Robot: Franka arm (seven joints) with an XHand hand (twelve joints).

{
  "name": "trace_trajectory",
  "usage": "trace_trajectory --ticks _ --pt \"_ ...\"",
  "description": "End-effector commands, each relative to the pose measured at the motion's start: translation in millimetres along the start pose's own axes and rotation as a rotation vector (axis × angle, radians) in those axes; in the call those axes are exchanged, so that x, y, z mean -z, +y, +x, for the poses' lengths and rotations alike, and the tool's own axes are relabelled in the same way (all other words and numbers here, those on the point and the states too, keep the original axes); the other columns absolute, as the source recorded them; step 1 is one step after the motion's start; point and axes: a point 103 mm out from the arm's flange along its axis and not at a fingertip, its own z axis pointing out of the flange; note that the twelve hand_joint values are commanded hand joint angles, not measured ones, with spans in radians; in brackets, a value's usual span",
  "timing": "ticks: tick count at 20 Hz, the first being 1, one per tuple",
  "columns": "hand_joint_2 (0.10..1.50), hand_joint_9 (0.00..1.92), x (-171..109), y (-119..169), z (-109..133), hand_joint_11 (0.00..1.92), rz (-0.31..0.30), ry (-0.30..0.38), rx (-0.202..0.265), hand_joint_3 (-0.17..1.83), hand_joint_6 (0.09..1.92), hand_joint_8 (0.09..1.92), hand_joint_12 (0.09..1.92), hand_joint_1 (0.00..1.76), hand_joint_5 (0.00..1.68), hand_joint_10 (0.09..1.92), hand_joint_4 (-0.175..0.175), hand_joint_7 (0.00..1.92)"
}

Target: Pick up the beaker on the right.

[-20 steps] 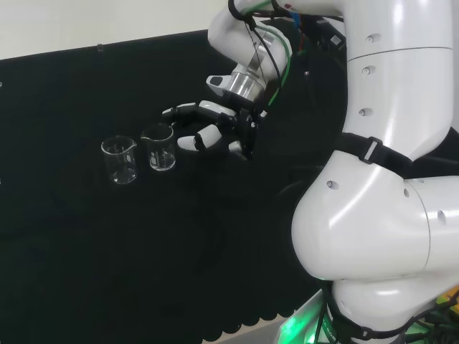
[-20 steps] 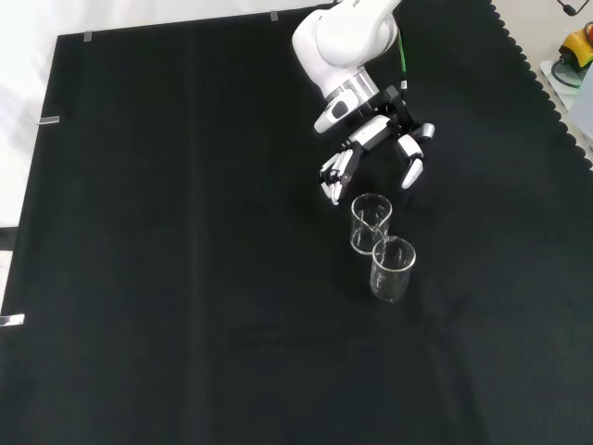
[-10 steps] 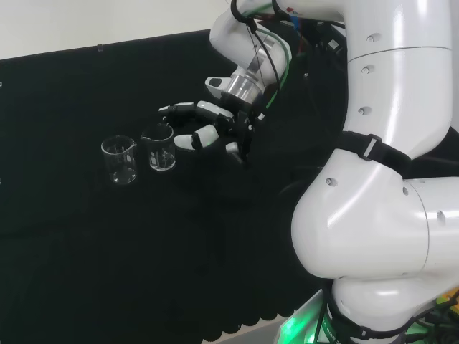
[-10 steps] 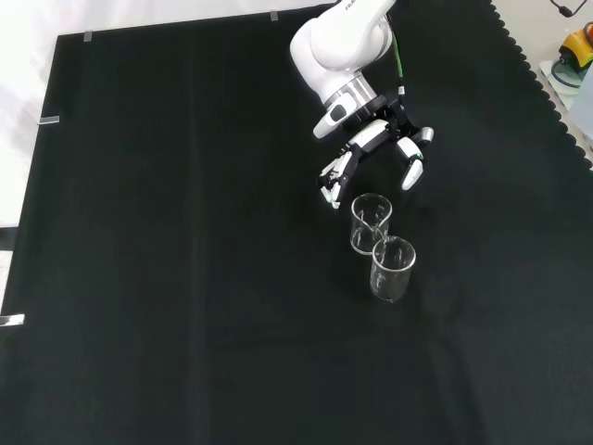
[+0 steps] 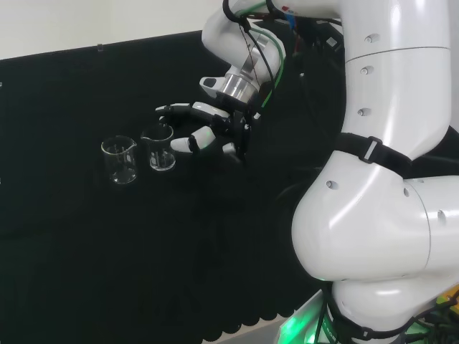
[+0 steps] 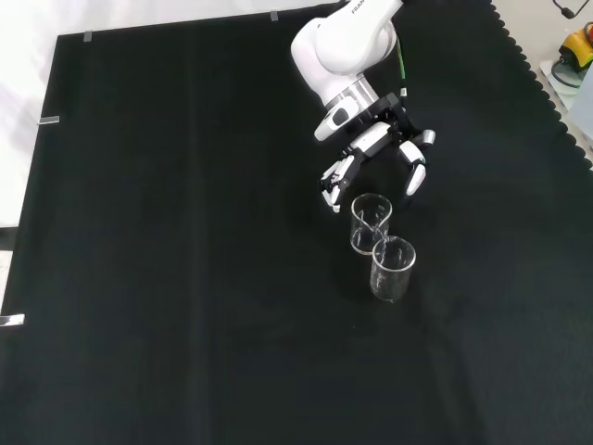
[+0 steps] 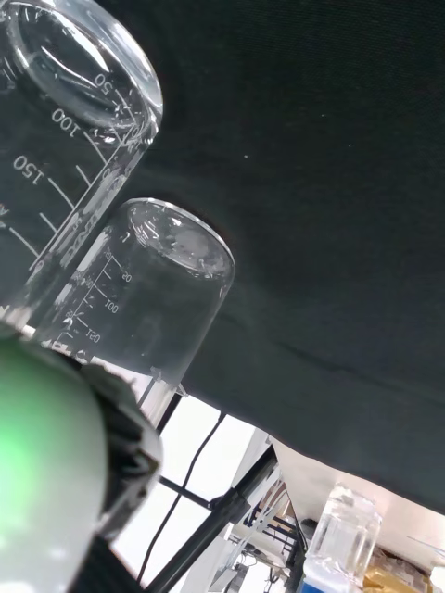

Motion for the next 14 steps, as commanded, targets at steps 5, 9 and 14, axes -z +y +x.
trace_trajectory --ticks 5,9,14 --pt "0.26 0.33 -7.0 3.0 -4.8 0.0 -0.04 0.047 -0.007 1.03 0.09 0.65 1.15 0.91 0.33 0.59 -0.055 0.27" --pt "0.26 0.33 -9.2 6.2 -5.9 0.0 -0.048 0.046 -0.007 1.01 0.09 0.66 1.13 0.9 0.34 0.59 -0.054 0.26" --pt "0.27 0.35 -12.1 10.1 -7.2 0.0 -0.056 0.049 -0.008 0.98 0.09 0.67 1.15 0.91 0.39 0.6 -0.047 0.29"
